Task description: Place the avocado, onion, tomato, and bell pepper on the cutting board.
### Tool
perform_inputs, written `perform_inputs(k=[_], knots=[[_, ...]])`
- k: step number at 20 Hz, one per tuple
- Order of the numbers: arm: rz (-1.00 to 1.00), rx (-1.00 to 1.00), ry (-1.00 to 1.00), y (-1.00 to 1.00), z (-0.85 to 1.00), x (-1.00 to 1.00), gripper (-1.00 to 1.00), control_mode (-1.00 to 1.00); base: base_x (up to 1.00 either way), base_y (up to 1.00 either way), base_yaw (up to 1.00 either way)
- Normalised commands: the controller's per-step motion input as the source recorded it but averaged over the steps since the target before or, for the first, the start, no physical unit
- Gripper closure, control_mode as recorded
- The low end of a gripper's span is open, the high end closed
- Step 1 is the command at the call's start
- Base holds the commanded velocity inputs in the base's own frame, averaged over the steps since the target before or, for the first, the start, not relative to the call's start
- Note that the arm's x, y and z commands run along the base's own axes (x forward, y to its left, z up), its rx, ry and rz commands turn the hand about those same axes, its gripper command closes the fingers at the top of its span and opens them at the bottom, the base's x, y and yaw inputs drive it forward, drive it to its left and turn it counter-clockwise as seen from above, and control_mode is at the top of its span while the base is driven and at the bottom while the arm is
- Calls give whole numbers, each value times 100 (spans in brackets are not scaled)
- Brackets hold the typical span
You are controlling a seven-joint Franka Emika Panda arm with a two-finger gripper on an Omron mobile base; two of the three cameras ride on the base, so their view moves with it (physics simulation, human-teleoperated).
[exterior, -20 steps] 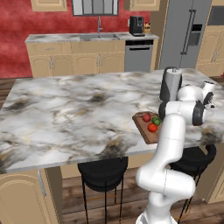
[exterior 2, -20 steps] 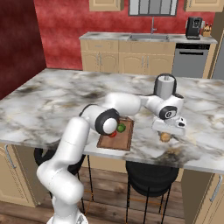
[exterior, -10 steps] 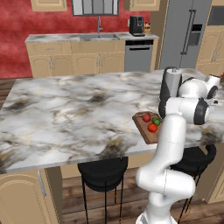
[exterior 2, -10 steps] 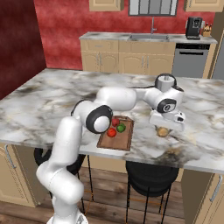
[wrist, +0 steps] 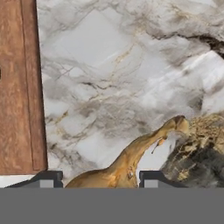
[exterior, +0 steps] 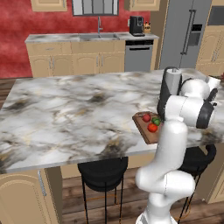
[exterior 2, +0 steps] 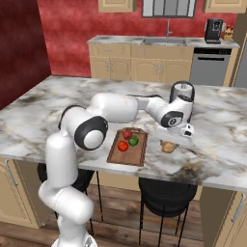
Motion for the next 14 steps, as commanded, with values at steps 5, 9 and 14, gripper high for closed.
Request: perform_inputs(k=[5, 9, 14], knots=[[0, -5, -5, 65, 4, -35, 100, -100, 0, 0, 0], [0, -5, -4, 68, 8, -24, 100, -100, 0, 0, 0], [0, -5, -1, 65, 18, -14, 100, -100, 0, 0, 0]])
